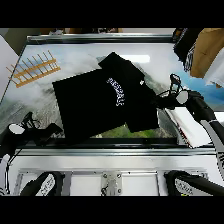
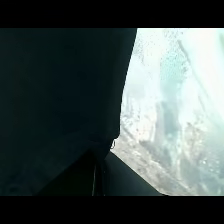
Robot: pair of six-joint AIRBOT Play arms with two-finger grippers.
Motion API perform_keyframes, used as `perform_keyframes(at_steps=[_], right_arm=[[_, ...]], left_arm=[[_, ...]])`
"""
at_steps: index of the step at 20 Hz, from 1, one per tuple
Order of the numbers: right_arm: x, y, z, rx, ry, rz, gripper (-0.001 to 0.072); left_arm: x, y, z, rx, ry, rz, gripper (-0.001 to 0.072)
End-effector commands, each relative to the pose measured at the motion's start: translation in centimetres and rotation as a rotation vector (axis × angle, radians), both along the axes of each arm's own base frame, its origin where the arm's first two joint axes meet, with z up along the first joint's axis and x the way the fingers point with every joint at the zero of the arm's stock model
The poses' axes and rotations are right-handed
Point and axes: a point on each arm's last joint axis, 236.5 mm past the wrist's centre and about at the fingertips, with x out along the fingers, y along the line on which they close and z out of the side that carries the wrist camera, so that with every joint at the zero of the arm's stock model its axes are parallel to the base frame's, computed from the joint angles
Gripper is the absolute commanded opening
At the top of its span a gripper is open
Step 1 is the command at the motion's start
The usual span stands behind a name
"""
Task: Fold the clothes and pants, and hang the long-sleeved shirts on hangers.
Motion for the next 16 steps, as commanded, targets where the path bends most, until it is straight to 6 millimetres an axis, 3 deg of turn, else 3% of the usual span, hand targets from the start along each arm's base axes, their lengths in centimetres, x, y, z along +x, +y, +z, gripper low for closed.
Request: perform_keyframes(at_steps=[1,6,11,14,15,16], right_arm=[[-0.2,-0.2,0.0,-0.008,0.004,0.001,0.0012],[-0.2,-0.2,0.0,-0.007,0.004,0.001,0.0012],[-0.3,-0.2,0.0,-0.008,0.008,0.003,0.0012],[-0.5,-0.1,-0.1,-0.008,0.018,0.005,0.0012],[-0.5,-0.1,-0.1,-0.008,0.018,0.006,0.0012],[-0.5,-0.1,-0.1,-0.008,0.019,0.006,0.0012]], left_arm=[[-1.6,-2.3,-0.9,0.003,-0.003,-0.022,0.0671],[-3.6,-4.3,-2.7,-0.026,0.062,-0.036,0.0671],[-2.2,-7.7,-4.3,-0.098,0.065,-0.028,0.0670],[-1.4,-8.1,-4.7,-0.100,0.071,-0.003,0.0652],[-1.3,-8.1,-4.7,-0.099,0.069,0.000,0.0478],[-1.0,-7.9,-4.6,-0.094,0.057,0.005,0.0363]])
